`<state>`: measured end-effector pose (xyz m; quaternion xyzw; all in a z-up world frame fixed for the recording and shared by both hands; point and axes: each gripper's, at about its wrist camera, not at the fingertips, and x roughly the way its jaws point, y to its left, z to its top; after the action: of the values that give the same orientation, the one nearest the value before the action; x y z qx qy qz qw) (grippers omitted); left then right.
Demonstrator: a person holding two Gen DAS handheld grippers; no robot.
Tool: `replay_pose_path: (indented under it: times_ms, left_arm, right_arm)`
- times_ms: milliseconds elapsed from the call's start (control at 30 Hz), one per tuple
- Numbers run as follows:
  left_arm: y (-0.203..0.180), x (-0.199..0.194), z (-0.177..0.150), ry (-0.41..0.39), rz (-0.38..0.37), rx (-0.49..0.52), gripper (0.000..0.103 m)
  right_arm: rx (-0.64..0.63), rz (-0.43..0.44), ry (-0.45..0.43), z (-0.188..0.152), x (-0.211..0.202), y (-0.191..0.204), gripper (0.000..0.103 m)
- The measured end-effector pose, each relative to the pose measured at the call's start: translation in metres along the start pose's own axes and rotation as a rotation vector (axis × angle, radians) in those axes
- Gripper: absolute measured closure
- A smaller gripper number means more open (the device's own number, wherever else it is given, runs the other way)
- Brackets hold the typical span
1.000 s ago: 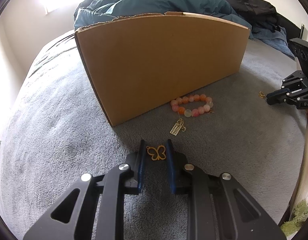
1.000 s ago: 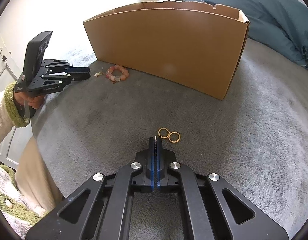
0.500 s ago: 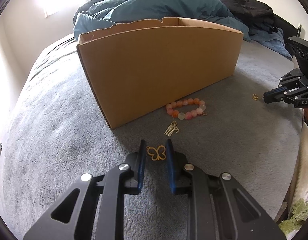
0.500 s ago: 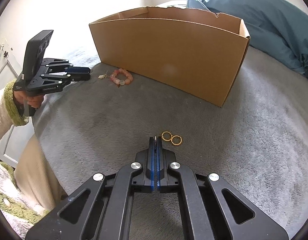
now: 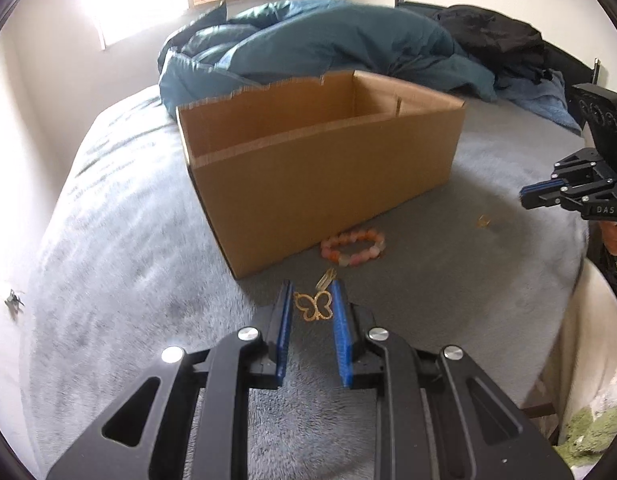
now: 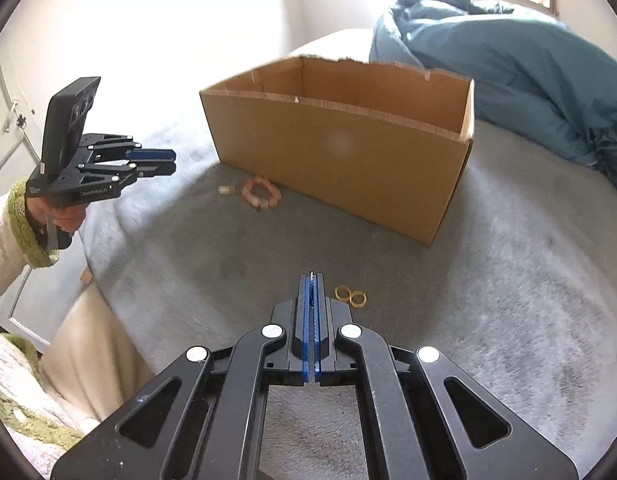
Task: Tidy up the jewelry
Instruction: 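Carry both held charms up and over into the cardboard box, then open both grippers inside the box to drop the charms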
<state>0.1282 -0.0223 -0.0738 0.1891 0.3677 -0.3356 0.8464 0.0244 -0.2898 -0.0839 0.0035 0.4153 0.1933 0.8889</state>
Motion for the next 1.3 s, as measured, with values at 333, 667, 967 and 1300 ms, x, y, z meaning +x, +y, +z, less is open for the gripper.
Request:
replay_pose_path:
  times_ms: [333,667,967,1300]
  left_arm:
    - [0.001,-0.055,0.062,-0.166,-0.019,0.019,0.085]
    - [0.025,0.007,0.137,-0.112,-0.052,0.055,0.085]
    - [0.056,0.101,0.158,0.104,-0.073,0.025,0.084]
    - [0.057,0.135,0.157,0.209,-0.027,0.095,0.084]
  right_arm:
    - [-0.053,0.022,-0.169,0.055,-0.036,0.01,0.103]
    - [-0.095,0.129,-0.142,0.162,0.016,-0.003,0.103]
    - [-0.019,0.152,0.141,0.199,0.123,-0.023,0.103]
    - [0.015,0.106,0.286,0.192,0.159,-0.03,0.099]
